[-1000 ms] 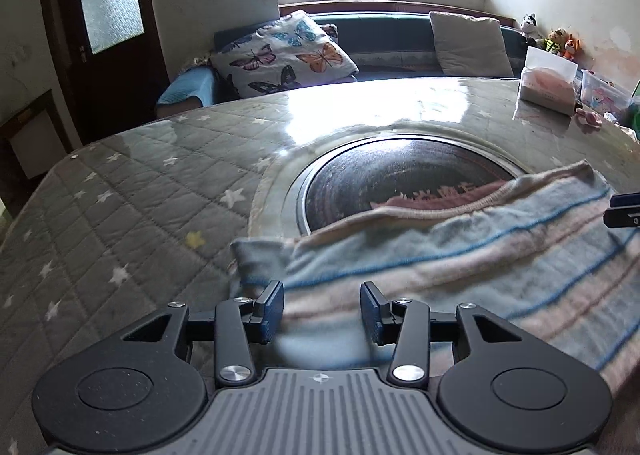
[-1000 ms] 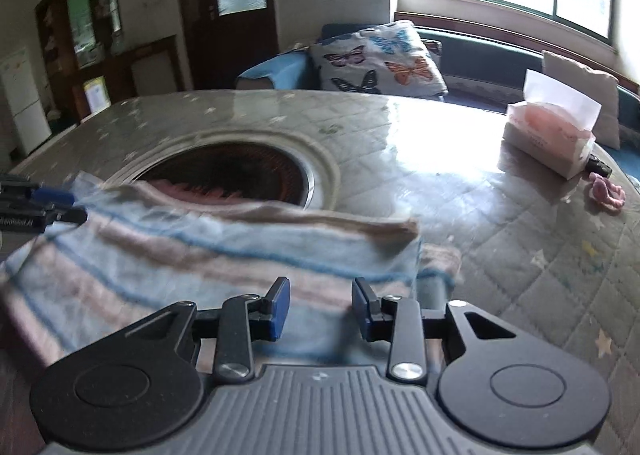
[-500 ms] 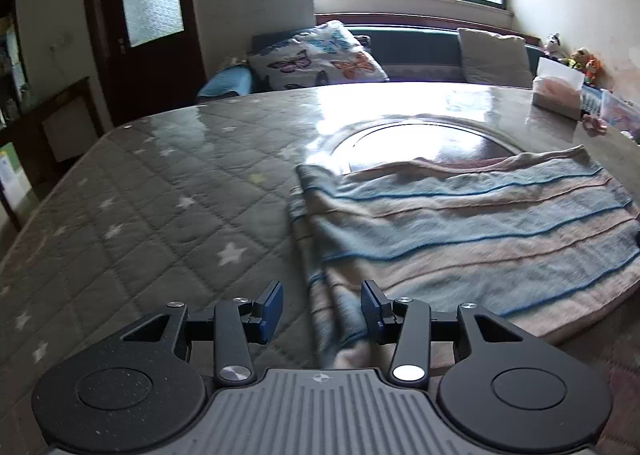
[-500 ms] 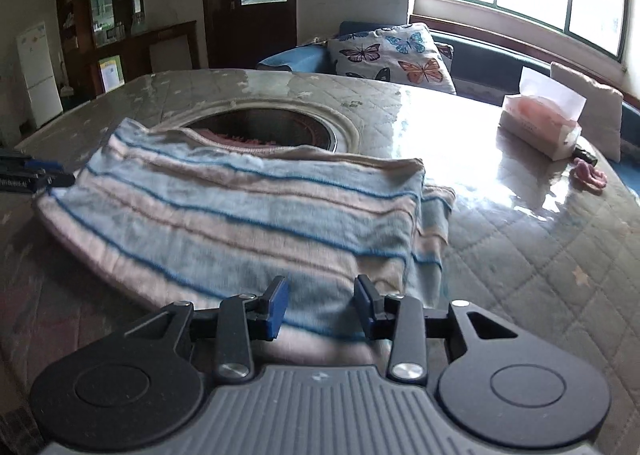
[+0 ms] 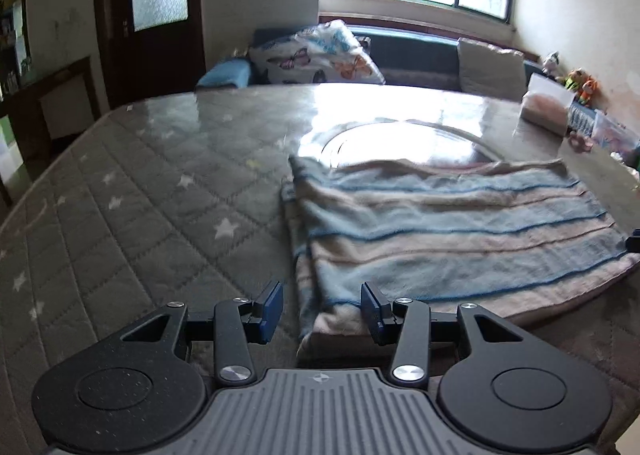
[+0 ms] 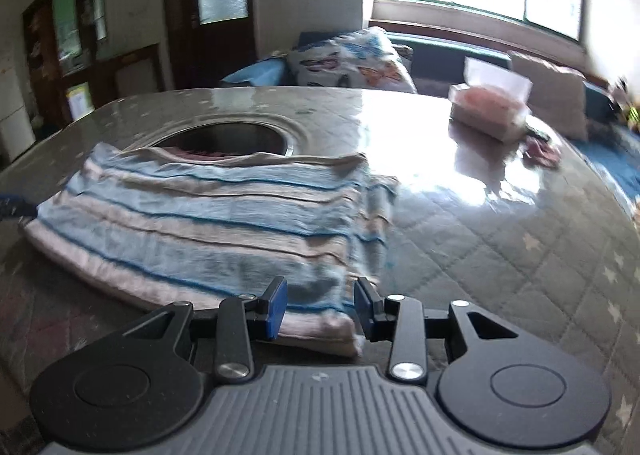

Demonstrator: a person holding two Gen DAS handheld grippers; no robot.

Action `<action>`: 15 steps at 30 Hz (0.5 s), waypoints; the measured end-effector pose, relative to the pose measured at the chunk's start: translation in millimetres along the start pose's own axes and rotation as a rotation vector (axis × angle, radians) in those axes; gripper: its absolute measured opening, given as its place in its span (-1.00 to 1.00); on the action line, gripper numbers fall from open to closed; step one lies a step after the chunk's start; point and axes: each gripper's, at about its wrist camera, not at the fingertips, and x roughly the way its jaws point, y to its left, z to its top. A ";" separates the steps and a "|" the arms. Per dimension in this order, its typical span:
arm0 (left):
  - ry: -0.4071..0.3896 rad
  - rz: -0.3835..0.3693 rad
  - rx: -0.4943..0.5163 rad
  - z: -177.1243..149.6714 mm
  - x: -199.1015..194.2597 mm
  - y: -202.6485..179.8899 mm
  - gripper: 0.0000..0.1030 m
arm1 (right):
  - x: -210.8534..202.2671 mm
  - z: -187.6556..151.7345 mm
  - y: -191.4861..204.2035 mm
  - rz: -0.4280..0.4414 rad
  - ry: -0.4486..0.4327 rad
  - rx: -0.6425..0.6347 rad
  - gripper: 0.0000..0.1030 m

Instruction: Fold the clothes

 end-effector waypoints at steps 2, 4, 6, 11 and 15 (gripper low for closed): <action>0.017 -0.012 -0.021 -2.7 2.5 3.2 -0.10 | 2.7 -3.8 -8.7 -0.006 0.013 0.049 -0.30; 0.031 -0.026 -0.042 -5.3 4.0 6.4 -0.10 | 3.4 -7.1 -13.8 0.002 0.026 0.086 -0.33; 0.035 -0.042 -0.054 -6.0 4.0 9.0 -0.18 | 3.3 -9.5 -15.7 0.008 0.030 0.102 -0.34; 0.042 -0.088 -0.056 -6.0 1.7 7.7 -0.58 | 0.2 -12.3 -16.6 0.013 0.027 0.118 -0.74; 0.052 -0.117 -0.032 -9.5 -5.0 2.7 -0.67 | -4.9 -12.9 -16.3 -0.002 0.025 0.109 -0.80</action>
